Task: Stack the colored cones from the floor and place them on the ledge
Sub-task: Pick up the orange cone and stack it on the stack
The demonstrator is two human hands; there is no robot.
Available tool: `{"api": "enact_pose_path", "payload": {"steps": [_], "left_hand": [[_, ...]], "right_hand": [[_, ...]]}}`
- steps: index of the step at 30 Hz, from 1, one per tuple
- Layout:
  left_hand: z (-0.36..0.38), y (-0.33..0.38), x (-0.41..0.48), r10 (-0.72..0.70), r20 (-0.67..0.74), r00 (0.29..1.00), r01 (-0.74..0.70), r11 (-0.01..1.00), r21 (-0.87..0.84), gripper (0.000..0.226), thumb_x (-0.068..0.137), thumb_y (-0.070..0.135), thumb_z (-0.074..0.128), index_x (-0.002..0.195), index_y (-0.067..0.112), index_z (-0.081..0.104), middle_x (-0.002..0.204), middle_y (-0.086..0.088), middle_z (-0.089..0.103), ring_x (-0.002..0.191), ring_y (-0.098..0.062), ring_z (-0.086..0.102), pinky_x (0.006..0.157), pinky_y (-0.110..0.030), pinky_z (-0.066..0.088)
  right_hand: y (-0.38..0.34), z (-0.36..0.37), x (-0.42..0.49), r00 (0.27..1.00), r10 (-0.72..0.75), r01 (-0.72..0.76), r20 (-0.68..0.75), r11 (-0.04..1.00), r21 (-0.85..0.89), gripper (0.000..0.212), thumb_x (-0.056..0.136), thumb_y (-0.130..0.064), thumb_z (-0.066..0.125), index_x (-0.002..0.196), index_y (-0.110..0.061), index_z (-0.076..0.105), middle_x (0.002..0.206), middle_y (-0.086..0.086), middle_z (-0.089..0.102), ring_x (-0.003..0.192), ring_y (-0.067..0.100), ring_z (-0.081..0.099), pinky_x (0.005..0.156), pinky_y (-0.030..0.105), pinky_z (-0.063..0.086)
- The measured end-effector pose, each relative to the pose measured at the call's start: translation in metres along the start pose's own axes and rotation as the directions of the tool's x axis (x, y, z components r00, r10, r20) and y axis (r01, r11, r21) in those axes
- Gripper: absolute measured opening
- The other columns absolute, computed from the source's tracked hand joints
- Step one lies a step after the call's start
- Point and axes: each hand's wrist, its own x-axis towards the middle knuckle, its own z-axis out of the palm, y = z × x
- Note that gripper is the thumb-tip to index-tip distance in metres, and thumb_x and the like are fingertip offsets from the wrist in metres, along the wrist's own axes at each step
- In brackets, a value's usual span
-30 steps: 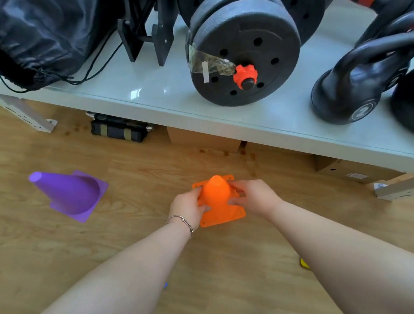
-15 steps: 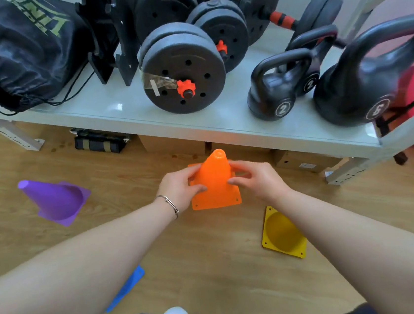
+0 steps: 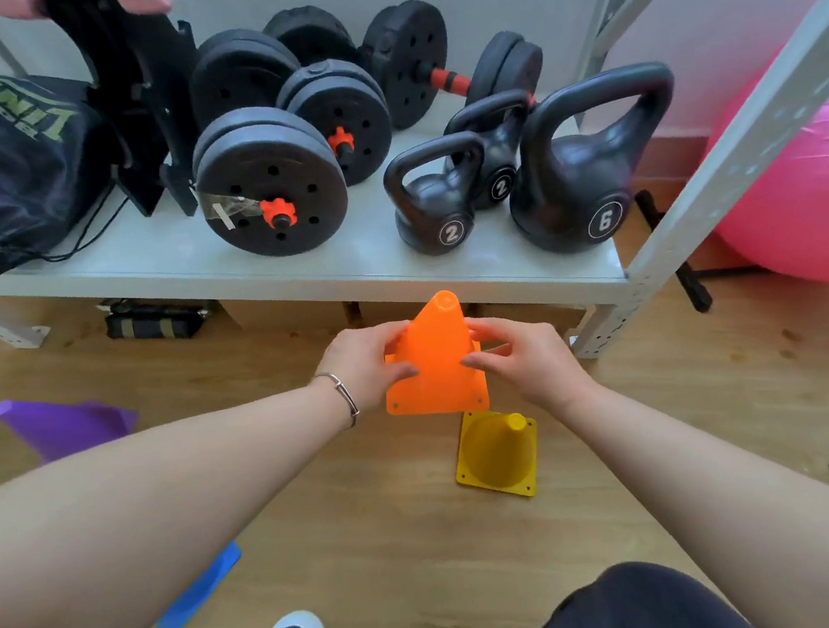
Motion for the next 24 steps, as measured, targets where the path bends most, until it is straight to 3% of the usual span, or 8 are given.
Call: {"api": "enact_pose_path", "payload": {"steps": [12,15,24], "left_hand": [[0.104,0.033,0.008,0.063,0.114,0.992,-0.056,0.996,-0.065,0.059,0.081,0.033,0.072,0.136,0.035,0.051,0.124,0.004,0.068,0.117,-0.015,0.062,0.097,-0.038,0.052],[0.126,0.024,0.013,0.04,0.155,0.987,-0.033,0.998,-0.049,0.063,0.082,0.034,0.072,0.14,0.033,0.048,0.129,0.004,0.066,0.12,-0.016,0.06,0.099,-0.04,0.051],[0.175,0.007,0.031,-0.038,0.272,0.962,0.024,0.998,0.052,0.061,0.082,0.03,0.07,0.138,0.029,0.047,0.125,-0.003,0.067,0.115,-0.023,0.063,0.093,-0.041,0.054]], "right_hand": [[0.083,-0.023,-0.048,0.987,0.16,-0.159,-0.002,0.983,-0.088,0.053,0.079,-0.04,0.078,0.128,-0.032,0.06,0.117,-0.005,0.07,0.097,0.011,0.068,0.09,0.033,0.055],[0.1,-0.012,-0.049,0.979,0.204,-0.201,0.019,0.974,-0.106,0.057,0.078,-0.041,0.078,0.13,-0.027,0.059,0.118,-0.003,0.069,0.099,0.015,0.068,0.091,0.04,0.056],[0.135,0.023,-0.043,0.944,0.325,-0.318,0.054,0.941,-0.115,0.055,0.077,-0.04,0.079,0.127,-0.026,0.058,0.122,-0.001,0.067,0.107,0.019,0.064,0.093,0.039,0.054]]}}
